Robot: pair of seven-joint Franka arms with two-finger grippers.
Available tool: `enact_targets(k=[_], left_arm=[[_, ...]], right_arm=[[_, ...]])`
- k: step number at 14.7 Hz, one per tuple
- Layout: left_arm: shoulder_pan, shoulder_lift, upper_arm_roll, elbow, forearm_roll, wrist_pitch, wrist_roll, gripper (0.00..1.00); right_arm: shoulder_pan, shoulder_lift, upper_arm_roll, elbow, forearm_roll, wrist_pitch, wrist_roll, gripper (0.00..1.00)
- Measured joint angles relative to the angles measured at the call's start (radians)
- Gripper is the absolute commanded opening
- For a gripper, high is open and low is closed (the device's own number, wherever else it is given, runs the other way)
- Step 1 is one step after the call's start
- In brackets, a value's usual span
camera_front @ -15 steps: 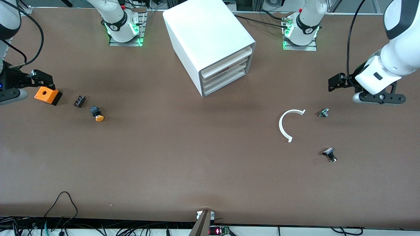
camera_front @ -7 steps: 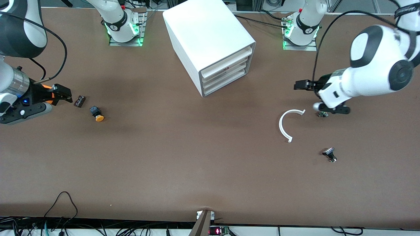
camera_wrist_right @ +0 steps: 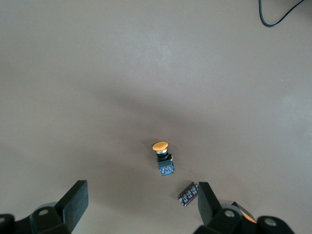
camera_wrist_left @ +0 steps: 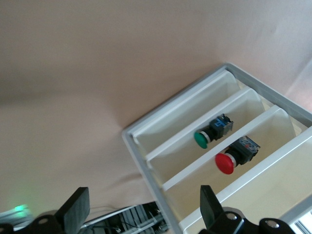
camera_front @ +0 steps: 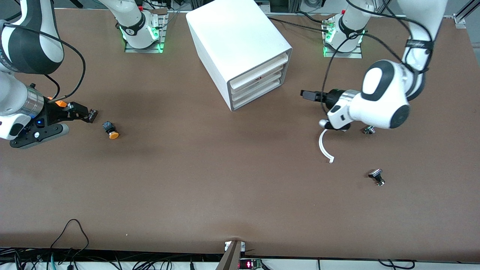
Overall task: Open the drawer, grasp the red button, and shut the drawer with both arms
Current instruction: 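Reach the left gripper to the drawer handle while the right gripper advances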
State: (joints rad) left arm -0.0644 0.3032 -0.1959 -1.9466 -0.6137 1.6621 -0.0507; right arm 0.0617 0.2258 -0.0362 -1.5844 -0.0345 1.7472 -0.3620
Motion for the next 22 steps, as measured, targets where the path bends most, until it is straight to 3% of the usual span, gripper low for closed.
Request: enact_targets(k=[7, 19, 22], left_arm=[[-0.063, 0.076, -0.002, -0.106, -0.179, 0.058, 0.196, 1.0], [-0.12, 0.099, -0.048, -0.193, -0.261, 0.062, 0.478, 0.99], [-0.122, 0.099, -0.058, -0.199, -0.287, 0.067, 0.483, 0.93]], right_arm=[[0.021, 0.026, 0.0, 0.011, 0.0, 0.013, -0.001, 1.0], [0.068, 0.04, 0.002, 0.027, 0.0, 0.02, -0.007, 1.0], [0.12, 0.04, 0.003, 0.057, 0.0, 0.02, -0.007, 1.0]])
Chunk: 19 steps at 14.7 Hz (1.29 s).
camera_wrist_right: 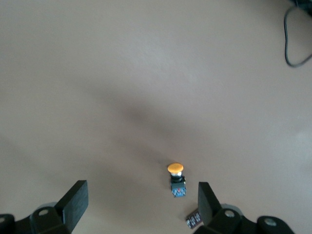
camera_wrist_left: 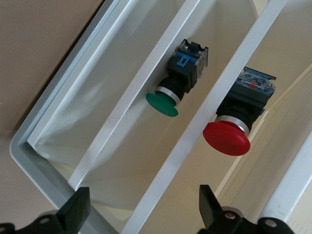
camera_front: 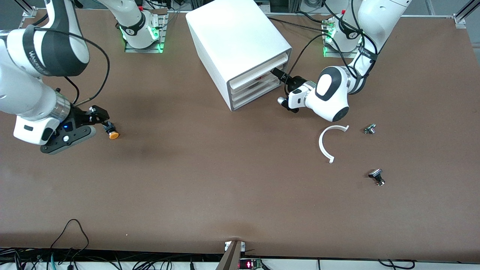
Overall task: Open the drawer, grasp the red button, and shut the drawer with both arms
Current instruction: 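Reach the left gripper to the drawer handle while the right gripper advances, then pull the drawer open with the left gripper while the right gripper hovers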
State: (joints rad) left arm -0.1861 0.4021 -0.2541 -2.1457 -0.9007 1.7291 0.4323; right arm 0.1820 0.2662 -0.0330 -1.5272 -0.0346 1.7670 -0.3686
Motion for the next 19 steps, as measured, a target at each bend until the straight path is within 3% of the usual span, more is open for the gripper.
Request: enact_targets(k=[4, 17, 19], left_arm=[[-0.003, 0.001, 0.0, -0.002, -0.017, 0.001, 0.003, 0.7], [-0.032, 0.028, -0.005, -0.018, -0.076, 0.046, 0.004, 0.67], [-0.037, 0.028, -0.005, -0.019, -0.082, 0.05, 0.004, 0.47]], right_arm=[[0.064, 0.0, 0.002, 0.026, 0.0, 0.0, 0.0, 1.0], [0.094, 0.036, -0.003, 0.047, 0.0, 0.049, -0.113, 1.0], [0.095, 0.041, -0.002, 0.047, 0.0, 0.071, -0.158, 1.0]])
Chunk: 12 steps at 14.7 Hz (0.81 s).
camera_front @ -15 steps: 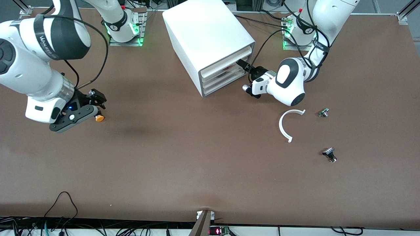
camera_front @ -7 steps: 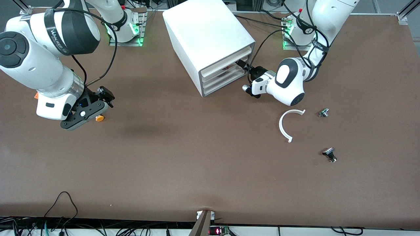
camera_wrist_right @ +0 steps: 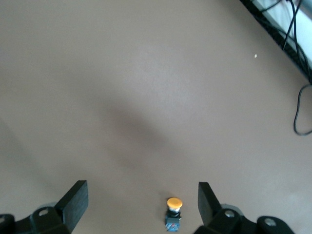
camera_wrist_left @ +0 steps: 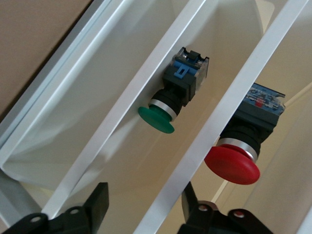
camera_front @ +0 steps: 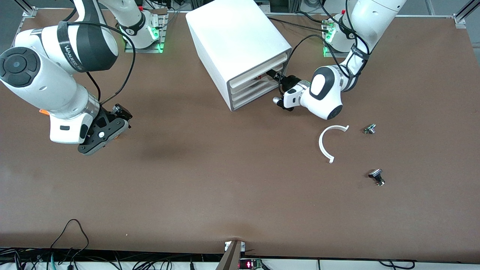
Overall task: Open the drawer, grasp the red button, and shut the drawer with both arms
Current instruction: 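Pull the drawer open with the left gripper while the right gripper hovers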
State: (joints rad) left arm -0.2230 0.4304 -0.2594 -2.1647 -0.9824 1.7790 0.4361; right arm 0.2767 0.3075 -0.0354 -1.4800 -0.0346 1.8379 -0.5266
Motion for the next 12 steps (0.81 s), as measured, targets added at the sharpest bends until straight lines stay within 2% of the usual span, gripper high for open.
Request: enact_targets(k=[4, 5, 8, 9, 12], left_arm=[[0.0, -0.002, 0.0, 0.002, -0.009, -0.005, 0.001, 0.47], [0.0, -0.002, 0.0, 0.002, -0.009, -0.005, 0.001, 0.39], [0.001, -0.003, 0.0, 0.003, -0.013, -0.008, 0.002, 0.06], [0.002, -0.004, 0.0, 0.005, -0.021, -0.014, 0.004, 0.0], [0.004, -0.004, 0.0, 0.008, -0.039, -0.024, 0.015, 0.0]], right_arm=[[0.01, 0.002, 0.001, 0.001, 0.0, 0.032, -0.052, 1.0], [0.018, 0.002, 0.001, 0.001, 0.0, 0.037, -0.055, 1.0], [0.057, 0.003, 0.002, 0.001, 0.0, 0.055, -0.055, 1.0], [0.064, 0.006, 0.002, 0.001, 0.0, 0.055, -0.055, 1.0], [0.072, 0.039, 0.002, 0.001, 0.0, 0.061, -0.055, 1.0]])
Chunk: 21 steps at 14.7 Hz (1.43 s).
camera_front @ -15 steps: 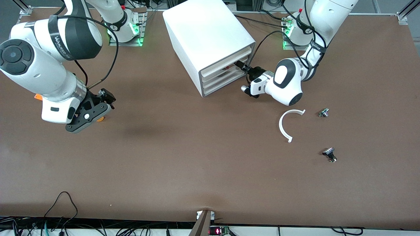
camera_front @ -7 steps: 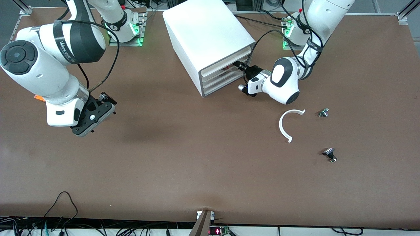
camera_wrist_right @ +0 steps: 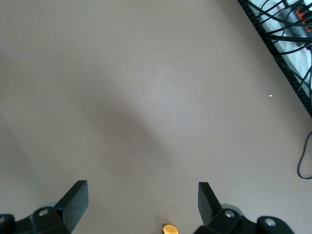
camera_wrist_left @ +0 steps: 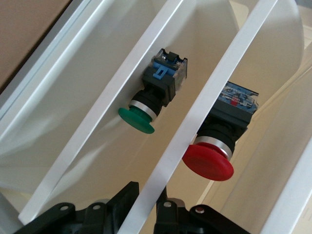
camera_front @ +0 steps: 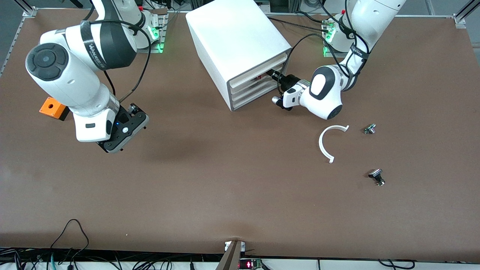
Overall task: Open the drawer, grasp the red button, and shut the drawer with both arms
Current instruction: 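Pull the drawer open with the left gripper while the right gripper hovers, then reach the right gripper into the drawer while the left gripper withdraws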
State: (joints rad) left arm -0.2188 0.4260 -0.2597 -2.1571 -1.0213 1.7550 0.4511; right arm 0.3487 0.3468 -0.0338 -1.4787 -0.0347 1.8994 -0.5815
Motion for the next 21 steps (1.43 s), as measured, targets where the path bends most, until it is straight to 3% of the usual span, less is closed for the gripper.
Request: enact_targets(k=[4, 13, 14, 15, 16, 17, 21], left_arm=[[0.001, 0.0, 0.013, 0.003, -0.001, 0.0, 0.001, 0.0], [0.013, -0.002, 0.175, 0.097, 0.007, 0.005, 0.03, 0.0], [0.013, -0.003, 0.181, 0.107, 0.017, 0.018, 0.03, 0.04], [0.013, -0.003, 0.183, 0.115, 0.027, 0.03, 0.03, 0.3], [0.013, -0.003, 0.184, 0.118, 0.031, 0.041, 0.033, 0.92], [0.014, -0.005, 0.185, 0.122, 0.032, 0.048, 0.036, 1.0], [0.032, -0.008, 0.211, 0.143, 0.038, 0.147, 0.019, 1.0]], right_arm=[[0.024, 0.012, 0.0, 0.001, 0.0, 0.012, 0.0, 1.0], [0.062, 0.033, 0.0, 0.003, 0.0, 0.057, 0.0, 1.0], [0.072, 0.035, 0.0, 0.004, 0.0, 0.073, 0.0, 1.0], [0.08, 0.04, 0.002, 0.006, 0.001, 0.101, -0.001, 1.0], [0.086, 0.045, 0.008, 0.009, 0.005, 0.125, -0.005, 1.0], [0.089, 0.051, 0.025, 0.013, 0.01, 0.139, -0.012, 1.0], [0.128, 0.07, 0.102, 0.029, 0.01, 0.148, -0.057, 1.0]])
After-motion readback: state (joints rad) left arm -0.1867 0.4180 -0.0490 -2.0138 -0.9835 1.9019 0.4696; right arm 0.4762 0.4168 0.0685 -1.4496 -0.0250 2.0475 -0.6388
